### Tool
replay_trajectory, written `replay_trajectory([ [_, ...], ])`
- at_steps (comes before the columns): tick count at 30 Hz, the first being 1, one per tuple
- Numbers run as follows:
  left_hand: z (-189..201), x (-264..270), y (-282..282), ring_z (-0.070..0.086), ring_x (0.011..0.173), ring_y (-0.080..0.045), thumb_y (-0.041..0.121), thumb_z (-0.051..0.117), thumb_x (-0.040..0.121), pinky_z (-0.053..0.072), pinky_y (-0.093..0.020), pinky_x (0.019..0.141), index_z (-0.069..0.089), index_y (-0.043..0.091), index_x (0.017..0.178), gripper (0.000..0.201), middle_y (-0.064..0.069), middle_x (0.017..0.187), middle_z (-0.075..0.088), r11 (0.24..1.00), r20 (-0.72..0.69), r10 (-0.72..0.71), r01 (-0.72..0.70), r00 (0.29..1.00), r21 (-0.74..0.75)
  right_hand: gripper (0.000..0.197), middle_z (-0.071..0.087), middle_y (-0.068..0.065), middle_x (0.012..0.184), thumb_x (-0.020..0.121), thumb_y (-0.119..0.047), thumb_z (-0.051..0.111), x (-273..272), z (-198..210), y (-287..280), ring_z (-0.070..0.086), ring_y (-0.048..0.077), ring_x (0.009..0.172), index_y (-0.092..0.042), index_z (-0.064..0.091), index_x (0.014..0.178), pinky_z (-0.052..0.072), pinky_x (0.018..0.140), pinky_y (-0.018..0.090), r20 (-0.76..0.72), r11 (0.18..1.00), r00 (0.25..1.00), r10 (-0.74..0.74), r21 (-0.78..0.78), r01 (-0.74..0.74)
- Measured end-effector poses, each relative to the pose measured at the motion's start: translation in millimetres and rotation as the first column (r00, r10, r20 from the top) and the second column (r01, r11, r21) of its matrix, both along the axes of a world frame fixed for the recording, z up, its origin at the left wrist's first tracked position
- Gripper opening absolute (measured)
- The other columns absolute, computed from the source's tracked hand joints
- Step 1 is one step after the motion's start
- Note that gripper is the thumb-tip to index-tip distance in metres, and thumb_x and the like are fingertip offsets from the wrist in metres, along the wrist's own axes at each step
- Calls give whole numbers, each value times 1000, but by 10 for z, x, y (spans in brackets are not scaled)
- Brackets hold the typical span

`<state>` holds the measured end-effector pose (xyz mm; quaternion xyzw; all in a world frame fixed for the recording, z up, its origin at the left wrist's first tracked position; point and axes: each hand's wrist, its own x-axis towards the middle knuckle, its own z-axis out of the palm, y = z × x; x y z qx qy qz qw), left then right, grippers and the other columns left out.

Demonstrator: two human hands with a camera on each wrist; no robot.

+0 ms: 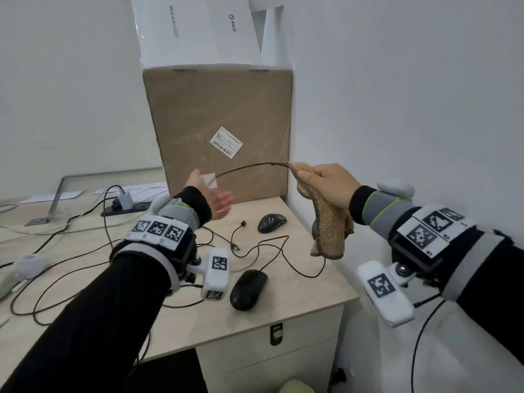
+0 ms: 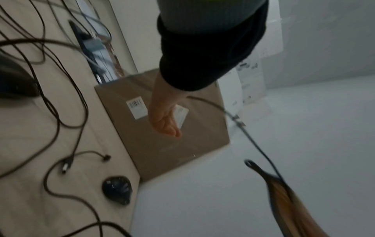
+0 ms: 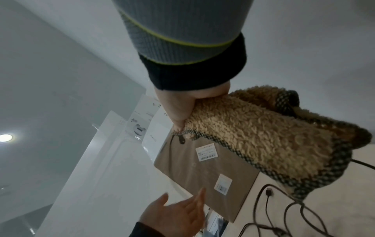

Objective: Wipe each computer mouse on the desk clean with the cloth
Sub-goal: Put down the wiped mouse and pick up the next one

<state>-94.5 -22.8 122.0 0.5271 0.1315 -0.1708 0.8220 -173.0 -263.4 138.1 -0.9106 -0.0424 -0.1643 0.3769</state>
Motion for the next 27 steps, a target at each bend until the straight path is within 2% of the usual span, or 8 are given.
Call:
replay_trajectory([
  [3,7,-238,-307,58,107,-27,66,18,91,46,-35,82,41,-1,132,82,-17,125,59,958,34,-270,264,962,111,45,35,4,57,93,-34,51,60,36,158,34,16,53,-14,36,56,27,54,30,48,999,999,11,-38,-9],
  [6,73,-383,-603,59,87,-20,54,20,97,43,-31,78,56,11,104,56,-7,96,65,916,150,-391,367,908,163,45,42,2,56,93,-34,52,57,26,301,39,14,53,-12,44,54,31,53,28,24,990,996,81,-120,-78],
  [7,95,-391,-666,57,79,-17,48,21,99,41,-29,75,57,14,93,50,-4,85,64,921,182,-381,357,906,154,43,48,6,59,92,-34,52,51,-4,331,43,15,56,-7,51,58,33,55,29,0,983,994,109,-151,-108],
  [9,125,-342,-710,55,73,-12,38,22,101,39,-25,67,58,16,87,45,2,75,68,954,213,-295,277,932,110,43,54,14,68,91,-35,53,37,-82,350,47,19,64,2,57,70,35,59,31,-56,967,987,148,-201,-157],
  [12,117,-216,-646,57,71,-8,27,23,101,36,-20,61,62,15,87,43,7,66,73,980,210,-192,177,959,89,39,46,7,65,92,-38,51,9,-140,282,41,17,60,-8,49,66,31,57,29,-108,970,983,147,-179,-164],
  [15,111,-173,-570,60,75,-9,25,23,99,36,-23,62,64,14,86,45,6,69,74,983,176,-176,163,969,87,45,38,-2,56,92,-41,51,-8,-145,209,36,11,51,-17,37,56,29,50,21,-119,982,984,130,-121,-145],
  [21,132,-161,-557,61,77,-9,26,25,98,36,-24,67,65,15,87,43,5,70,74,989,121,-148,147,982,16,47,34,-4,53,92,-41,51,-19,-196,192,33,11,47,-20,34,53,26,43,16,-114,983,982,151,-88,-161],
  [27,131,-153,-538,63,76,-11,26,24,99,40,-25,69,64,11,89,44,2,70,74,990,109,-116,124,987,-62,47,34,-4,54,91,-41,52,-29,-223,143,34,10,49,-20,35,53,28,51,22,-116,985,980,159,-50,-165],
])
